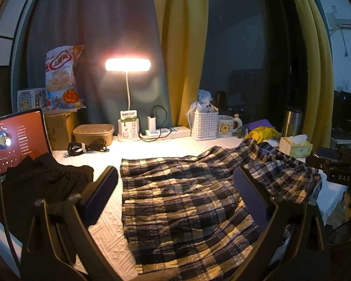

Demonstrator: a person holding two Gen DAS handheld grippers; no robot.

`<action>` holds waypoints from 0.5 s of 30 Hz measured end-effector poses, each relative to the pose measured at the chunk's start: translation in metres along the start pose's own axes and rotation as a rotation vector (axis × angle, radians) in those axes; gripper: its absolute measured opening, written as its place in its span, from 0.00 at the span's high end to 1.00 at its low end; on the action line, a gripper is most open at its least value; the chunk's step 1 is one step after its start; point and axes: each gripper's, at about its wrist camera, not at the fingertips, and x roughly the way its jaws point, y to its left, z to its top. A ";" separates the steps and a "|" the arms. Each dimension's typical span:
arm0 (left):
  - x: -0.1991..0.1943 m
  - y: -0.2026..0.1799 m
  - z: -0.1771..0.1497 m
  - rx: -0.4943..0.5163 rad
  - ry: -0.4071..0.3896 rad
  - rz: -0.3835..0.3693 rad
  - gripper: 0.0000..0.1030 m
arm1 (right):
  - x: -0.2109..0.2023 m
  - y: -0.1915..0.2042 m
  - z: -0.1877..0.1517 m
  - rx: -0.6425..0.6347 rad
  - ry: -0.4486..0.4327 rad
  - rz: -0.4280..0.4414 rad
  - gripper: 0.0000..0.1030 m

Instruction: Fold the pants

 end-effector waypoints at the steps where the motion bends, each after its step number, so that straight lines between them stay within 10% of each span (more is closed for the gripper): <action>1: 0.000 -0.001 0.000 0.001 -0.001 0.002 0.03 | 0.000 0.000 0.000 0.000 0.000 0.000 0.39; 15: 0.006 0.002 0.000 -0.025 0.022 0.005 0.03 | 0.001 0.002 0.000 0.000 0.001 0.002 0.39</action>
